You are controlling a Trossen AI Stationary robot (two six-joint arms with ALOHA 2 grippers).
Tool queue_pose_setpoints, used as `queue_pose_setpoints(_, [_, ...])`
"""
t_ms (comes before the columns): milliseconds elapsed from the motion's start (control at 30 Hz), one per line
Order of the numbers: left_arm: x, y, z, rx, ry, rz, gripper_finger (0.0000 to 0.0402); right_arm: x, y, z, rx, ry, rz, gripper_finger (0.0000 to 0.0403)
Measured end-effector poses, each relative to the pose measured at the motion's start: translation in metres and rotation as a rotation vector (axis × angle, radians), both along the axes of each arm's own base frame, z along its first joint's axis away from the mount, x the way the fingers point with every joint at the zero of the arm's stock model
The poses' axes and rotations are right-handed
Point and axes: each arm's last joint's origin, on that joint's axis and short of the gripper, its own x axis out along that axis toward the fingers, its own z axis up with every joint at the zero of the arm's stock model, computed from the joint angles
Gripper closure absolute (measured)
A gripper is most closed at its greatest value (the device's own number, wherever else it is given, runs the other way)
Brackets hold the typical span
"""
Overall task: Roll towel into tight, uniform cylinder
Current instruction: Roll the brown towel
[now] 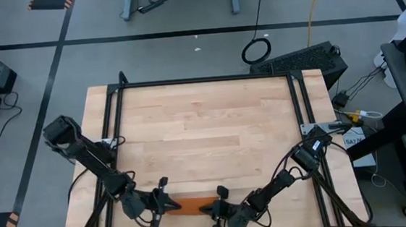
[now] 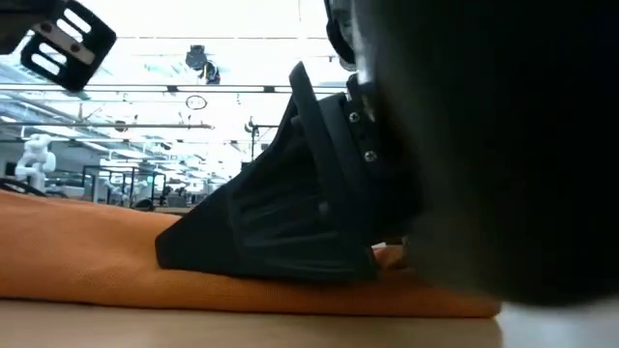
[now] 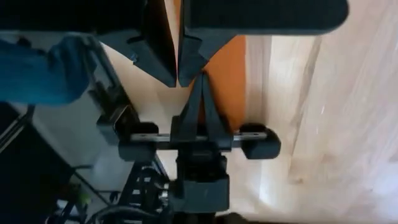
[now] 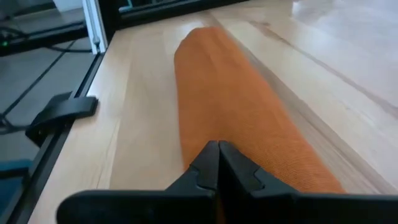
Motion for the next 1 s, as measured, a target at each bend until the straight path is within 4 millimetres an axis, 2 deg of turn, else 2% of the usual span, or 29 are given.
queue_pose_setpoints(133, [-0.002, -0.004, -0.01, 0.054, 0.013, -0.009, 0.0379, 0.001, -0.001, 0.014, -0.04, 0.001, 0.038, 0.0403])
queue_pose_setpoints(367, [0.006, -0.016, -0.036, 0.03, -0.017, -0.013, 0.0379, 0.003, -0.001, 0.063, -0.1, -0.08, 0.071, 0.0403])
queue_pose_setpoints(533, [0.01, -0.02, -0.055, 0.047, -0.016, -0.017, 0.0379, 0.0, -0.003, 0.055, -0.145, -0.003, 0.065, 0.0403])
queue_pose_setpoints(700, [0.011, -0.019, -0.079, 0.098, 0.05, -0.003, 0.0379, -0.001, -0.009, 0.015, -0.098, 0.079, -0.016, 0.0403])
queue_pose_setpoints(767, [0.011, -0.017, -0.089, 0.107, 0.08, 0.011, 0.0379, 0.002, -0.011, 0.012, -0.064, 0.079, -0.028, 0.0403])
queue_pose_setpoints(900, [0.012, -0.016, -0.086, 0.084, 0.098, 0.011, 0.0379, 0.002, -0.011, 0.015, -0.073, 0.073, -0.024, 0.0403])
queue_pose_setpoints(1000, [0.011, -0.015, -0.062, 0.07, 0.06, -0.028, 0.0379, 0.002, -0.012, 0.036, -0.143, 0.079, 0.031, 0.0403])
